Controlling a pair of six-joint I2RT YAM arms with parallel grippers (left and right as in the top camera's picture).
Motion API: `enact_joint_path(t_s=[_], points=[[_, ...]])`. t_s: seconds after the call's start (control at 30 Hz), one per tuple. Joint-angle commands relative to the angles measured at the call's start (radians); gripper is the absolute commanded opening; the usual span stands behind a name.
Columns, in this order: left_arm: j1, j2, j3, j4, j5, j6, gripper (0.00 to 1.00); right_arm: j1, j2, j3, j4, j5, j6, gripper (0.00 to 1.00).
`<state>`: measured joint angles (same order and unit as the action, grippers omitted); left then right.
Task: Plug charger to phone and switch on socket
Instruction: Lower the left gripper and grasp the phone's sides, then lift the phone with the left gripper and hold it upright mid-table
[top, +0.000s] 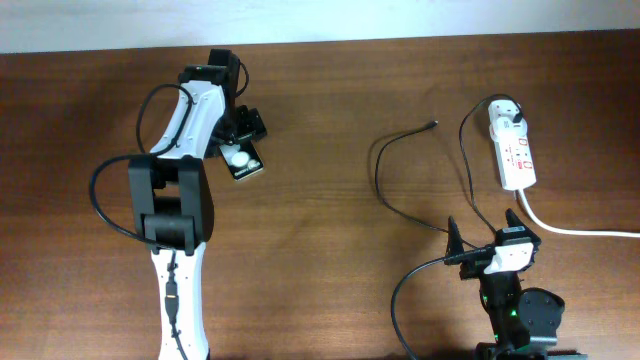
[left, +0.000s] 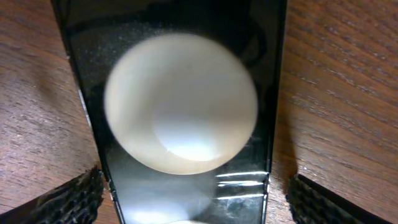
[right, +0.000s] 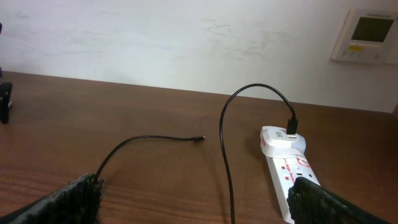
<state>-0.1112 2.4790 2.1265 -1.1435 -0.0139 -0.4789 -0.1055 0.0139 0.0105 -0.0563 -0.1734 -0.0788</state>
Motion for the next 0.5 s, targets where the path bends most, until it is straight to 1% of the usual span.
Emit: enact_joint_path(t_s=[0.0, 0.1, 0.23, 0.3, 0.47], points=[[0.002, 0.036, -0.002, 0.011, 0.026, 0.023, 0.99, -0.008, -0.010, -0.005, -0.004, 0.009, 0.005, 0.99], [0.002, 0.036, -0.002, 0.005, 0.026, -0.012, 0.99, -0.008, -0.010, -0.005, -0.004, 0.009, 0.005, 0.99], [0.002, 0.039, -0.002, -0.011, 0.026, -0.145, 0.99, -0.008, -0.010, -0.005, -0.004, 0.009, 0.005, 0.99], [0.002, 0.042, -0.002, -0.017, 0.026, -0.182, 0.99, -0.008, -0.010, -0.005, -0.004, 0.009, 0.005, 0.99], [0.002, 0.042, -0.004, -0.003, 0.026, -0.187, 0.99, -0.008, -0.010, -0.005, -0.004, 0.009, 0.005, 0.99]])
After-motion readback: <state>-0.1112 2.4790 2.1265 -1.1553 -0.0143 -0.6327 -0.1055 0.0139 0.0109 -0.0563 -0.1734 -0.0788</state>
